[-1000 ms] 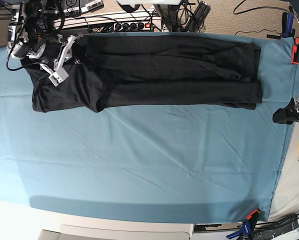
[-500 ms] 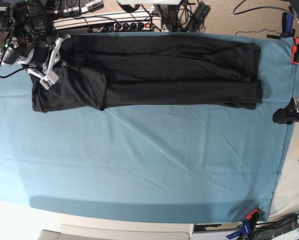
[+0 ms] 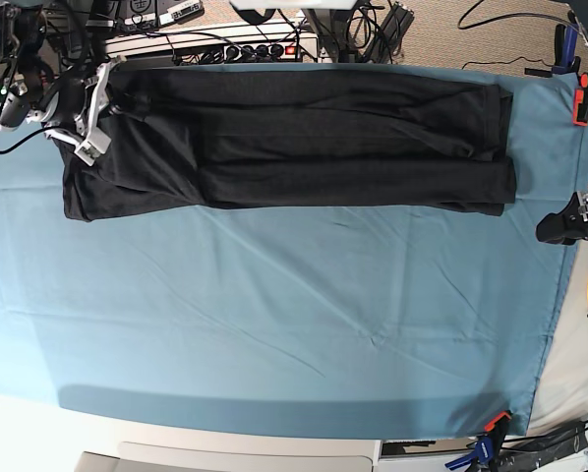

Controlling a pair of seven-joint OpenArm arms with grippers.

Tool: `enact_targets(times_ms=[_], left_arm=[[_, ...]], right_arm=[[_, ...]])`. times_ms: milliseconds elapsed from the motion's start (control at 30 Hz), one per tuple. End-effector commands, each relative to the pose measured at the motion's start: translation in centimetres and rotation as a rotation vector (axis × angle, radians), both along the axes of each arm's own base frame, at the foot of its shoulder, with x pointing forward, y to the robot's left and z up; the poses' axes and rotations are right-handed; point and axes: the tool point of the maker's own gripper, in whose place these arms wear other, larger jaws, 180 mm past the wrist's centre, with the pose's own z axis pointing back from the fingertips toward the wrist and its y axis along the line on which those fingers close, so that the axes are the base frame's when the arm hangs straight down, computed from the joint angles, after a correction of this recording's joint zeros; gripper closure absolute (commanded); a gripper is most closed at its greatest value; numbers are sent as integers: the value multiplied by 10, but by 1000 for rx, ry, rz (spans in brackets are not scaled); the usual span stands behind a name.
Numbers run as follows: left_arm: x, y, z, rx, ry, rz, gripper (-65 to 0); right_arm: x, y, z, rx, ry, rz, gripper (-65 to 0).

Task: Fold the T-shirt properly
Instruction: 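Fold the held sleeve inward onto the shirt body with the right gripper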

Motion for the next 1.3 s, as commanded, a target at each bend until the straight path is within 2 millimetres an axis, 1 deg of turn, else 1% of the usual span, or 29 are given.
enact_targets(times_ms=[0, 167, 400, 567, 833, 867, 933, 967, 1000, 1067, 1167, 1267], left_arm=[[9, 9, 22, 11, -62, 10, -365], [9, 9, 22, 11, -62, 10, -365], [9, 9, 21, 12, -59, 9, -365], [6, 9, 18, 15, -46, 4, -365], [5, 9, 18, 15, -45, 3, -365], [5, 9, 18, 16, -45, 3, -365], [5, 9, 18, 15, -45, 3, -365], [6, 9, 18, 15, -47, 4, -365], [6, 9, 18, 14, -50, 6, -365], [6, 9, 18, 14, -50, 6, -365], [6, 9, 18, 14, -50, 6, -365], [6, 9, 18, 14, -49, 6, -365]], right_arm=[[5, -5, 8, -24, -20, 21, 0], [7, -12, 12, -53, -18, 35, 0], [3, -19, 10, -90, 7, 40, 0], [3, -31, 7, -158, 9, 39, 0], [3, -30, 8, -154, 9, 39, 0], [3, -29, 8, -148, 9, 39, -9], [3, -24, 9, -122, 8, 39, -176], [3, -22, 9, -108, 8, 39, -247], [3, -19, 9, -93, 7, 38, -284], [6, -6, 12, -18, -18, 31, -290], [7, 24, 24, 161, -28, 28, -290], [12, 49, 32, 273, -52, 26, -290]])
